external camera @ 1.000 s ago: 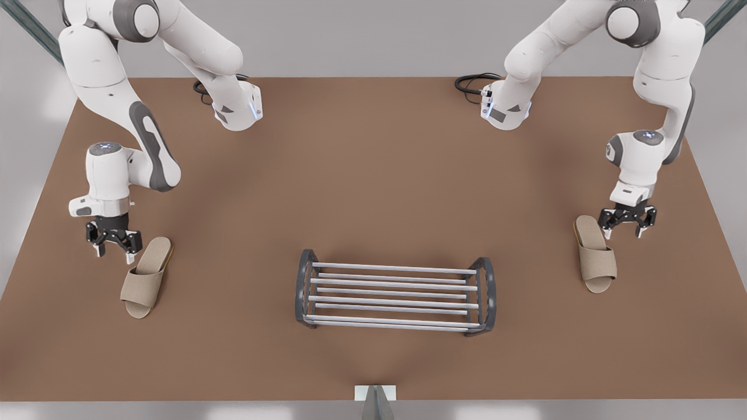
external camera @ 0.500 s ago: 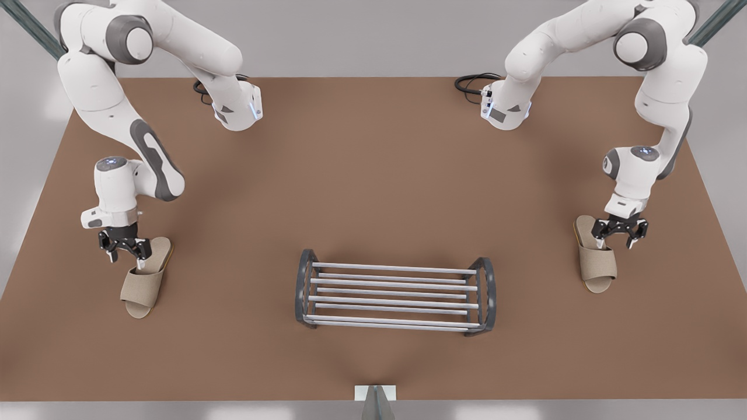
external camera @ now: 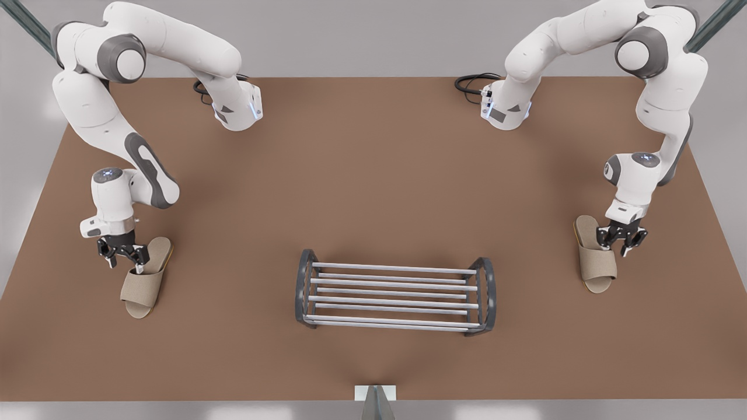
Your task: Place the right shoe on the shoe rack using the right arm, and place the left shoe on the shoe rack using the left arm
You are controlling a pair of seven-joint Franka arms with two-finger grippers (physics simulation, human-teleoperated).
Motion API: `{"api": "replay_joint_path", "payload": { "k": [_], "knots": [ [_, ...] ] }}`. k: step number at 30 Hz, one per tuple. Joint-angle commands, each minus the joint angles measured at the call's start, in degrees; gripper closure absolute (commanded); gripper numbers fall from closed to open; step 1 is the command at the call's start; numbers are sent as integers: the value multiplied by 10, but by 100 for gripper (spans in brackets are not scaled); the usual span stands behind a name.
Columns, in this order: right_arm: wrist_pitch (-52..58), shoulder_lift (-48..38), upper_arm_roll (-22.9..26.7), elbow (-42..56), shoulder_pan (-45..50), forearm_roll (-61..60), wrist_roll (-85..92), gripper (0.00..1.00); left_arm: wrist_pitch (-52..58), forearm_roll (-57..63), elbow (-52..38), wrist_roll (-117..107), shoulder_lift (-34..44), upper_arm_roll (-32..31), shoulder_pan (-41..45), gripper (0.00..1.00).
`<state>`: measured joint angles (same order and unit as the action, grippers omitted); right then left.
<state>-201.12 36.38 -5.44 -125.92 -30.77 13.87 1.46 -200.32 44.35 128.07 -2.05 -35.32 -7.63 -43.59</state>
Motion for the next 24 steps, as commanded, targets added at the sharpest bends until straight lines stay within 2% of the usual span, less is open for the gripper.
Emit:
{"api": "replay_joint_path", "payload": {
  "k": [1, 2, 3, 11, 18, 21, 24],
  "knots": [
    [0, 0, 0, 1, -1, 5, 1, 0, 0, 0, -1, 3, 1, 0, 0, 48],
    [0, 1, 0, 2, -1, 5, 1, 0, 0, 0, -1, 3, 1, 0, 0, 56],
    [0, 4, 0, 3, -1, 5, 1, 0, 0, 0, -1, 3, 1, 0, 0, 59],
    [0, 14, 0, 3, 4, 4, 1, 0, 0, -1, -5, 2, 3, -5, -11, 79],
    [0, 17, -8, 4, -1, 3, 1, 0, 36, -1, -14, -89, 46, -61, -17, 79],
    [0, 32, -8, 31, -5, 4, 1, 0, 134, -1, -30, -159, 87, -121, -18, 79],
    [0, 33, -8, 34, -5, 4, 1, 0, 200, -4, -77, -181, 85, -161, -18, 79]
  ]
}}
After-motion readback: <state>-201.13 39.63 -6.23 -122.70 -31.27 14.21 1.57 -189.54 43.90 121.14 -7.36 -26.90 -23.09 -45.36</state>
